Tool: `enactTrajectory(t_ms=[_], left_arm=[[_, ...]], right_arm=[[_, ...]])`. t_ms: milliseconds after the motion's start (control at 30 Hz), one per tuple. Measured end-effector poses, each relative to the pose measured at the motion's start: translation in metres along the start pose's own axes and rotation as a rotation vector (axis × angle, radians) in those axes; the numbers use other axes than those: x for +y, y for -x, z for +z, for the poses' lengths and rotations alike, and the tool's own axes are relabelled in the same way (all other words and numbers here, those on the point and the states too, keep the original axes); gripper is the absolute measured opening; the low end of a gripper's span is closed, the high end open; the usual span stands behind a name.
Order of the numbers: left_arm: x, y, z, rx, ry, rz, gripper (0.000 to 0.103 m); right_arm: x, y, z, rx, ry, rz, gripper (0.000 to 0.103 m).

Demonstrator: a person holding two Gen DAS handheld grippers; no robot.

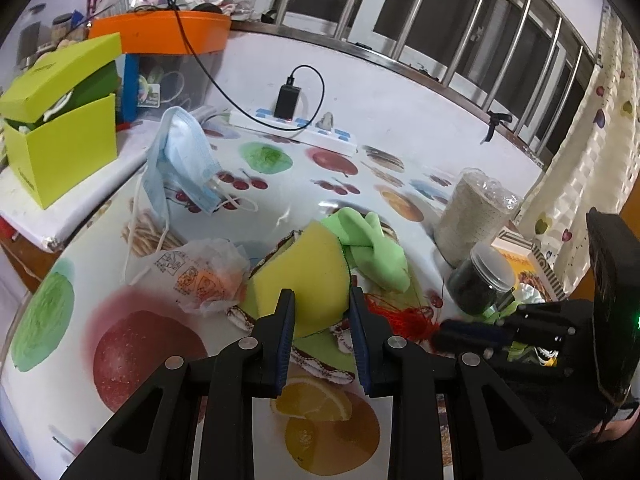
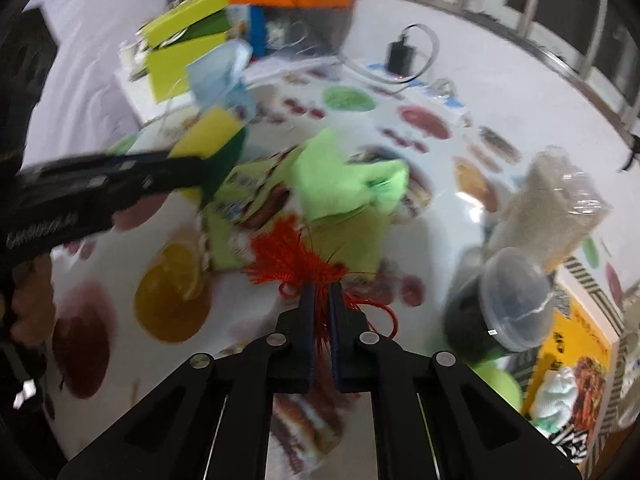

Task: Organize soft objects
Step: 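Carry the red tassel with right tool while left tool carries sponge to yellow box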

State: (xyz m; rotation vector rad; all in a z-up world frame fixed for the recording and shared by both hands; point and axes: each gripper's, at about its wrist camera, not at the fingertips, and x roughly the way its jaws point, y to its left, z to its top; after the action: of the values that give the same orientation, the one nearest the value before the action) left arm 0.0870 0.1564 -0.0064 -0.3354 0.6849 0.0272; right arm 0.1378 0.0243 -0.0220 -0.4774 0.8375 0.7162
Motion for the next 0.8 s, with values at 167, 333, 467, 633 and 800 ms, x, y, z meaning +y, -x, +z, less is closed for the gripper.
enactTrajectory(t_ms=[167, 333, 467, 633, 800], left_arm=[[0.005, -0.003, -0.001, 0.008, 0.010, 0.003, 0.025], [0.005, -0.007, -0.002, 0.020, 0.007, 0.000, 0.025], [0.007, -0.008, -0.003, 0.026, 0.009, -0.004, 0.025], [0.006, -0.009, -0.005, 0.035, 0.009, -0.007, 0.025], [0.005, -0.008, -0.007, 0.036, 0.009, -0.010, 0.025]], right_arm=[[0.002, -0.009, -0.002, 0.012, 0.018, 0.001, 0.027], [0.007, -0.014, 0.002, 0.021, 0.053, 0.007, 0.027], [0.011, -0.025, 0.001, 0.067, 0.075, 0.025, 0.027], [0.010, -0.027, 0.003, 0.068, 0.052, 0.034, 0.027], [0.007, -0.025, 0.000, 0.049, 0.016, 0.045, 0.023]])
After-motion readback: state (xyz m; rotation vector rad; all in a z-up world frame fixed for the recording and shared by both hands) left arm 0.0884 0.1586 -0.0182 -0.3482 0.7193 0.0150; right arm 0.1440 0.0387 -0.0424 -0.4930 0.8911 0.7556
